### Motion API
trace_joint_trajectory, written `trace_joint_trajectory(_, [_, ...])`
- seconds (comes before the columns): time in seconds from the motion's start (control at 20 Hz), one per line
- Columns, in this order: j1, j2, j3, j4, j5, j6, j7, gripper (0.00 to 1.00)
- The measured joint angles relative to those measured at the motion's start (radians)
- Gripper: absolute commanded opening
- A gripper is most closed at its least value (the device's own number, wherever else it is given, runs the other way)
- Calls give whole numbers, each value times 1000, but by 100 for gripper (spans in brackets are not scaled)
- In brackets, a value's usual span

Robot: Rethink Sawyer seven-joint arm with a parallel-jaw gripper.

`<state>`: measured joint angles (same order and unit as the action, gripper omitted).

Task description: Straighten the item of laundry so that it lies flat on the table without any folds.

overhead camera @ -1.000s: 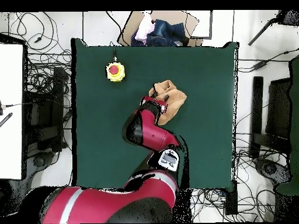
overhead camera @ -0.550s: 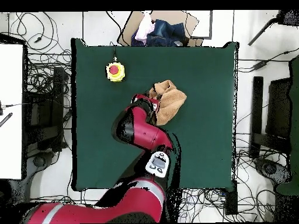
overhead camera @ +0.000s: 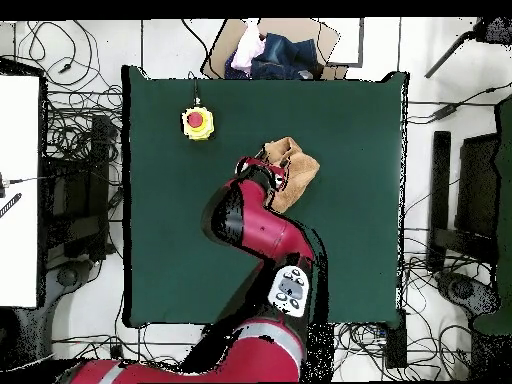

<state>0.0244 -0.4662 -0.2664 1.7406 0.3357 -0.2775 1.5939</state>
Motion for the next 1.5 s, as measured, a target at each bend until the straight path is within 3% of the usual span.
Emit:
trace_joint_trajectory(0.55, [-35,76,4,0,-51,-111,0,100])
trace_joint_trajectory(0.85, [5,123,1,0,-46,-180,0,100])
trace_joint_trajectory(1.5, [74,149,-4,-1,-12,-182,0,100])
